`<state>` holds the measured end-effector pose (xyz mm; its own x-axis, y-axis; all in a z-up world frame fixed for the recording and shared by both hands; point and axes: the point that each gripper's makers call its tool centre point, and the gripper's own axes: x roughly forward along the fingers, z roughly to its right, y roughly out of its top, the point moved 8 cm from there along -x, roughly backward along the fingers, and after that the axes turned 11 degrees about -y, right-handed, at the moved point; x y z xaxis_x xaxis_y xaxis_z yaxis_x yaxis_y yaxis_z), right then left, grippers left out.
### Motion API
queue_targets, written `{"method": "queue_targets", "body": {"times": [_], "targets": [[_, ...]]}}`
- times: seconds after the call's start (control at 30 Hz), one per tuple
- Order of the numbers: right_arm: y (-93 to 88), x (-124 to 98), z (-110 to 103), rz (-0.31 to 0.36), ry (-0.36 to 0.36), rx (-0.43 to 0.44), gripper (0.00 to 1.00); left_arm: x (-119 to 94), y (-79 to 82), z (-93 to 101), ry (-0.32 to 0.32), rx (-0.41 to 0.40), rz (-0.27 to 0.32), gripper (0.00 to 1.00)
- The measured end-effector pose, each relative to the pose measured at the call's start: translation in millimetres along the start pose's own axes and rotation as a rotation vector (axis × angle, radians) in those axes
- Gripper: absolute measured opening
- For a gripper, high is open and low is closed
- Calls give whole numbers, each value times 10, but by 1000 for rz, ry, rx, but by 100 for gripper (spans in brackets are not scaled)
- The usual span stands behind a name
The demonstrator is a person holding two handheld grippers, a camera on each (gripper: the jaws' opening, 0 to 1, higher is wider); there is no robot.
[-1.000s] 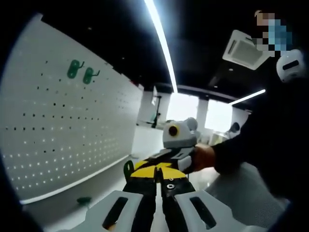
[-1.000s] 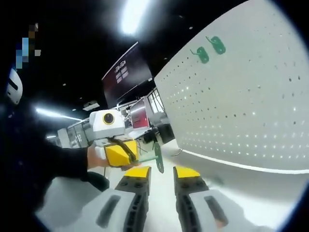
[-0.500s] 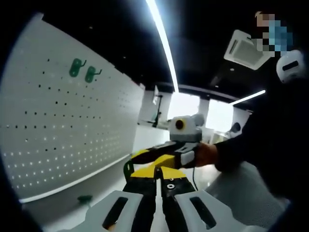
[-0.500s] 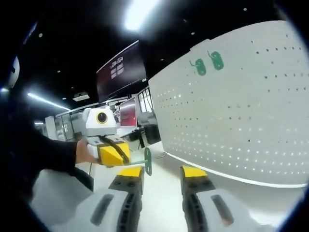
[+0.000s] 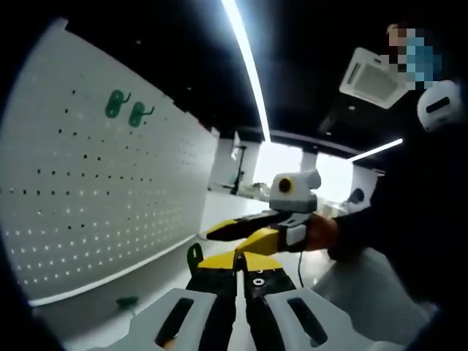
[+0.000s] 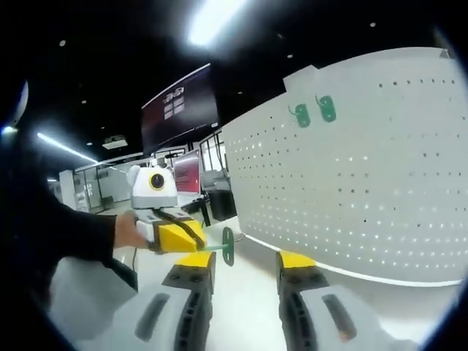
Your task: Insert the hook assembly into the mounting plate slot until the hook locks in place.
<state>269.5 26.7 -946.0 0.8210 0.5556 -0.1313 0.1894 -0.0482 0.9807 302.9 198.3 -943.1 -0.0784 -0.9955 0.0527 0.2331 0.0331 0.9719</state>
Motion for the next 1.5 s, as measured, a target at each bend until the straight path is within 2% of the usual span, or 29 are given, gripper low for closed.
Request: {"method": "queue_targets", "body": {"times": [0.33,0.73,0.93,1.17,1.5], "targets": [[-5,-9,4,0,1,-10,31,-141,188,-44,35,32,-18,2],[-14,-4,-33,-15,35,-24,31,-231,696,-312,65,120,-37,2],[-23,-5,-17,-18,35,-15,31,-314,972,-435,91,156,-19,2],[-25,-6,2,-17,35,-4,31,-355,1209,-578,107,194,-25,2],[-34,-20,60,-13,28,25,31,-294,1545,-782,97,262,-41,2]]}}
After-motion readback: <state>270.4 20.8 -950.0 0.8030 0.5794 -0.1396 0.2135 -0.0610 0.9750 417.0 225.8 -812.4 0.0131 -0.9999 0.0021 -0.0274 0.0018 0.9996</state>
